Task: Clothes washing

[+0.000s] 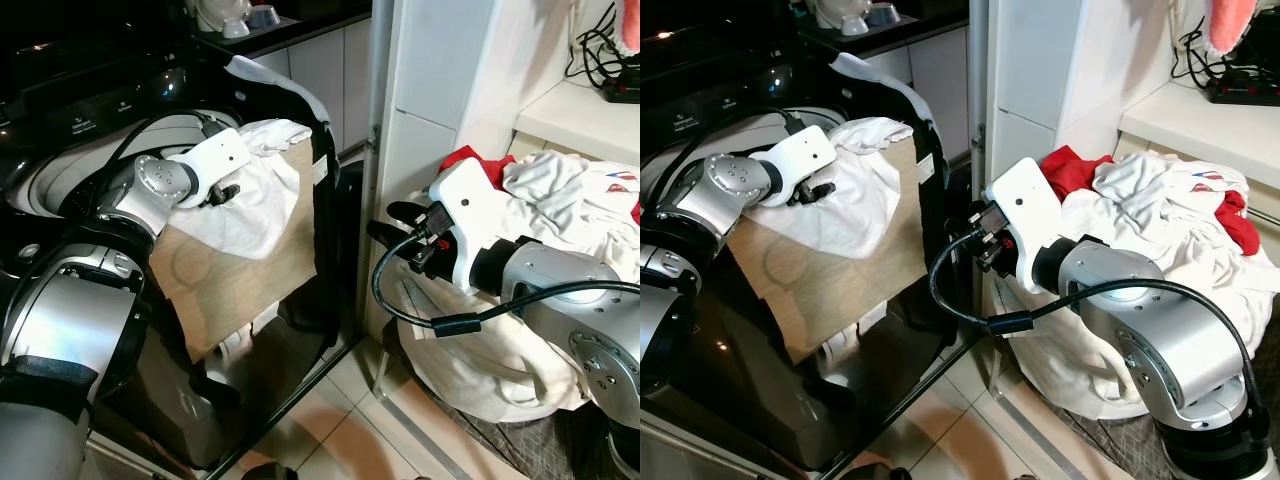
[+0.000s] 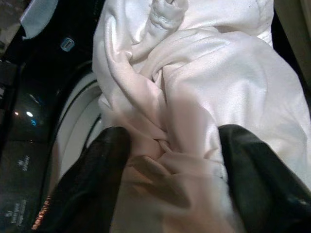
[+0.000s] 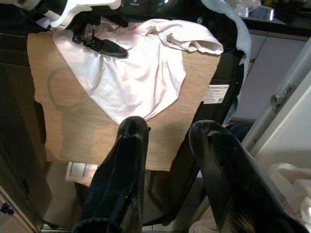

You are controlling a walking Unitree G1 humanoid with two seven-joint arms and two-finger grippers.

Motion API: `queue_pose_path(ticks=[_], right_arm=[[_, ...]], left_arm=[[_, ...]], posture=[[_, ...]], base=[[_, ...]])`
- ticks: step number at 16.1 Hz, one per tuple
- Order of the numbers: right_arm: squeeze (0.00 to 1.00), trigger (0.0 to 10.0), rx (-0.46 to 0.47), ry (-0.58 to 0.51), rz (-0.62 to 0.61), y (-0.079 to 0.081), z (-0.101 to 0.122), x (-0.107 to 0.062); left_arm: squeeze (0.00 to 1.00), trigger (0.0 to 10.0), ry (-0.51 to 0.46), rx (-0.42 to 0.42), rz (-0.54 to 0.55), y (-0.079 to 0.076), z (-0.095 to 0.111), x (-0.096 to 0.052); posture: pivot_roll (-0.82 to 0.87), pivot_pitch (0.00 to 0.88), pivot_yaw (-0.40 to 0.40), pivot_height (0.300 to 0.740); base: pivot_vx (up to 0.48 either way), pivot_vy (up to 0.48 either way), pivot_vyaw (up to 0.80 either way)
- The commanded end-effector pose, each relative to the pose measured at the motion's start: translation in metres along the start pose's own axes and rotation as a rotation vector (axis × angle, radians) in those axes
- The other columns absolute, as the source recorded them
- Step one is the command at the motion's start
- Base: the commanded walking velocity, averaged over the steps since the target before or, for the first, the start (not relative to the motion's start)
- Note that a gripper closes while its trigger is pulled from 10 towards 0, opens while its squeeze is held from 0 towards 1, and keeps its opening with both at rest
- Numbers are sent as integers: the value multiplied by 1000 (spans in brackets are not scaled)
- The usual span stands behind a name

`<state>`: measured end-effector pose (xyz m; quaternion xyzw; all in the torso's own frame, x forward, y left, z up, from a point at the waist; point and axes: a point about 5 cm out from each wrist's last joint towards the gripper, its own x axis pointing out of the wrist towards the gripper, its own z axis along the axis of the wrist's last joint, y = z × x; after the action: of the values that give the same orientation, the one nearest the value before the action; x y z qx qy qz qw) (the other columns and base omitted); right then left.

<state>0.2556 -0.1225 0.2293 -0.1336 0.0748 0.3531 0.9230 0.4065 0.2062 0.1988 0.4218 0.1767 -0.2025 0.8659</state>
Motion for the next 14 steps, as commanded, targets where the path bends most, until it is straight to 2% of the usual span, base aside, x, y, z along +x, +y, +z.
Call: queue_pose_path(ticks=[1, 4, 7, 14], right_arm=[[0, 10000, -16, -8, 7, 4, 1, 0], [0, 10000, -17, -5, 4, 3, -1, 0], [0, 10000, -20, -2, 3, 3, -2, 0], [0, 10000, -22, -6, -14, 1, -1, -1]], left_arm=[[0, 0, 36, -78, -41, -5, -13, 0], [0, 0, 47, -151, -37, -4, -15, 0], [0, 0, 85, -161, -30, -5, -21, -1], [0, 0, 103, -182, -6, -1, -21, -2]], posture=[[-111, 0, 99, 740], [-110, 0, 98, 740], [-111, 0, 99, 740], [-112, 0, 103, 740]], base=[[0, 0, 0], [0, 0, 0], [0, 0, 0], [0, 0, 0]])
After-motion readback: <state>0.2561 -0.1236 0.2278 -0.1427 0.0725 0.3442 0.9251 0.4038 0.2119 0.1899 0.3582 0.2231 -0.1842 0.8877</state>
